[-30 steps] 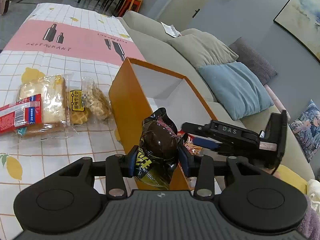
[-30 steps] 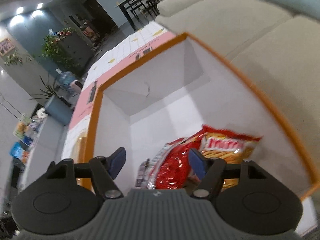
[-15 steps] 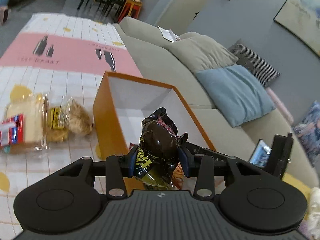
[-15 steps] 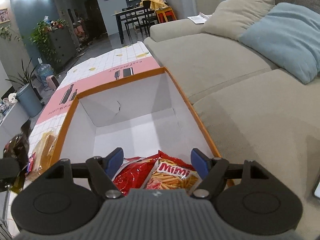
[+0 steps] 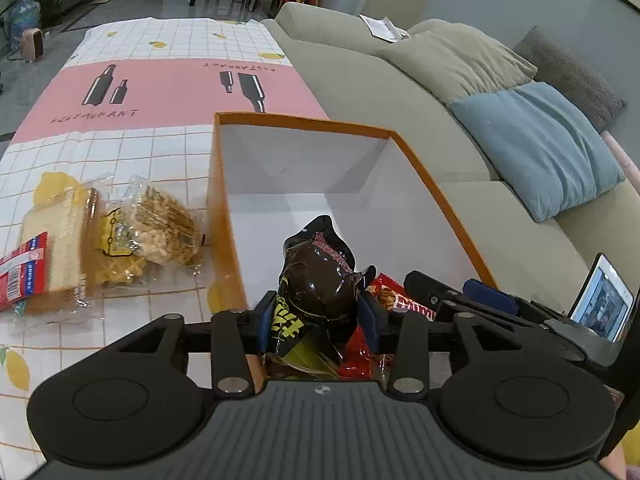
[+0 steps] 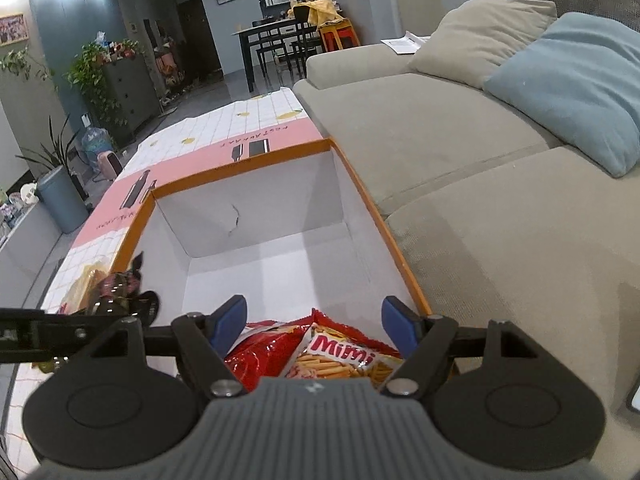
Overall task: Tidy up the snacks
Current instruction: 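Open both grippers to drop the red bag and dark snack into the box, then move both grippers back over the remaining snacks beside the box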
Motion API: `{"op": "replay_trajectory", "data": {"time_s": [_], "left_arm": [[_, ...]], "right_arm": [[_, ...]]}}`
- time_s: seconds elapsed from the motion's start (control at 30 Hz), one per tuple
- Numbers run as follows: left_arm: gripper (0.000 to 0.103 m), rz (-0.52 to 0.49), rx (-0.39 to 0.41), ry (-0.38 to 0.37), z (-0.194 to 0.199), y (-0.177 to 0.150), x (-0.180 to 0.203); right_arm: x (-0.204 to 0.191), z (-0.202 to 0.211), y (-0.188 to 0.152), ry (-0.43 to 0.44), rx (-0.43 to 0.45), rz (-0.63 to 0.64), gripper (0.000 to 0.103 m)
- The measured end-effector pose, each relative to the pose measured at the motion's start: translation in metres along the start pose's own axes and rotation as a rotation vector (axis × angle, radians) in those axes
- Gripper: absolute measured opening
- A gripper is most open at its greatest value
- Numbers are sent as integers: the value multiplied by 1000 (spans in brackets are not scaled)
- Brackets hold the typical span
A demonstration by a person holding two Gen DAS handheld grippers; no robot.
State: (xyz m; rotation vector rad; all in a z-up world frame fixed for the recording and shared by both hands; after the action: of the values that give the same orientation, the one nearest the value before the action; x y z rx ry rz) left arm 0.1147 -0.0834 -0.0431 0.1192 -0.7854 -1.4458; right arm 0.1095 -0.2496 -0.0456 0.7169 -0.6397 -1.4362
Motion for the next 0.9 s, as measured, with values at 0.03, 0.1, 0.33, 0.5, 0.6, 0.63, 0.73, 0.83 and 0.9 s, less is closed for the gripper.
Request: {"op": "replay_trajectory", "data": {"time_s": [0.03,0.1,0.33,0.5,0.6,0.63,0.73,0.83,0.9], "left_arm": [[57,-3,2,6,0,-1,1],[71,-7,44,30,5,-2,3],[88,-67,166,53,35,0,9],[88,-56,182,67,50,6,4],[88,-83,172,72,54,10,1],[88,-86,168,63,57,11,-2],[88,-69,192,30,68,12,-9],[88,-80,213,25,79,13,-14],[88,-94,228,41,86,13,-17]], "right_arm": [[0,0,0,-1,0,3,73],[-1,2,-1,0,2,4,73],[2,3,0,14,6,-27,73],[0,4,1,2,28,-34,73],[3,11,3,26,76,-80,73],[4,13,4,29,84,-92,73],[2,17,5,-5,96,-86,73],[-5,19,5,-6,101,-61,73],[-10,22,5,-9,119,-46,73]]}}
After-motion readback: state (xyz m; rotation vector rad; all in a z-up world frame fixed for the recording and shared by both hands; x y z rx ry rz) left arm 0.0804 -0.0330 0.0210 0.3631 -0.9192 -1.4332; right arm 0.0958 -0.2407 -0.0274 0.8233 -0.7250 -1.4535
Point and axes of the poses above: each gripper's, at about its wrist camera, not at the fingertips, and z roughly against the way its jaws point, x to its right, y to its top, the point moved 4 cm from there along -z, roughly the way its jaws point, and after that the axes turned 11 degrees about z, right-handed, at the moved point
